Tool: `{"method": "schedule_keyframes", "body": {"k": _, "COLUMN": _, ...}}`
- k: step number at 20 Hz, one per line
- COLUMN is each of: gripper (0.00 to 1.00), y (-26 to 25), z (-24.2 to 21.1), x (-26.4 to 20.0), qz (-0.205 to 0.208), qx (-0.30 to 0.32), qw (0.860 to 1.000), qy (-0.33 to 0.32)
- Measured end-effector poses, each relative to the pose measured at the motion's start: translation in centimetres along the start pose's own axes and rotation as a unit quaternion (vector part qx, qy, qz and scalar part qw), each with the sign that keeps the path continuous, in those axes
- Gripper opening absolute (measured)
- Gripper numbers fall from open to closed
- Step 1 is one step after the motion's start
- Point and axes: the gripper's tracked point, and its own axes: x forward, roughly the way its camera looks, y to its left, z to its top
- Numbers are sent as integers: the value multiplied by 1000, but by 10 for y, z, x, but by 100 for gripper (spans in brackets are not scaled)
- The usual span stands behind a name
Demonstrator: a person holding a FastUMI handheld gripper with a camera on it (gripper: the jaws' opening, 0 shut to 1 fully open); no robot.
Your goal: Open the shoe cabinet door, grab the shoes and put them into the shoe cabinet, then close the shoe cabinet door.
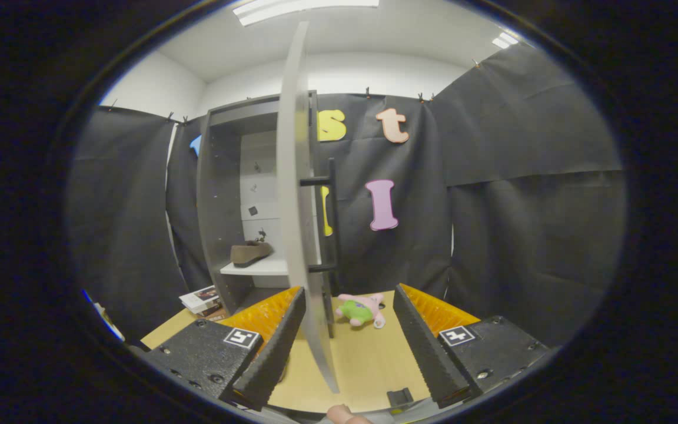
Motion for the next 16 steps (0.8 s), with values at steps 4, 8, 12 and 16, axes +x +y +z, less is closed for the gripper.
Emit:
{"method": "schedule_keyframes", "body": {"k": 4, "gripper": 98, "y": 41, "z": -21, "x": -8, "qz": 11, "qx": -33, "qw": 999, "qy": -8}}
{"method": "schedule_keyframes", "body": {"k": 8, "gripper": 100, "y": 91, "z": -59, "x": 5, "qz": 44, "qx": -28, "qw": 999, "qy": -4}}
{"method": "schedule_keyframes", "body": {"k": 12, "gripper": 100, "y": 136, "z": -111, "x": 40, "qz": 70, "qx": 16, "qw": 997, "qy": 16}}
{"method": "schedule_keyframes", "body": {"k": 16, "gripper": 99, "y": 182, "z": -157, "x": 83, "qz": 92, "qx": 32, "qw": 995, "qy": 22}}
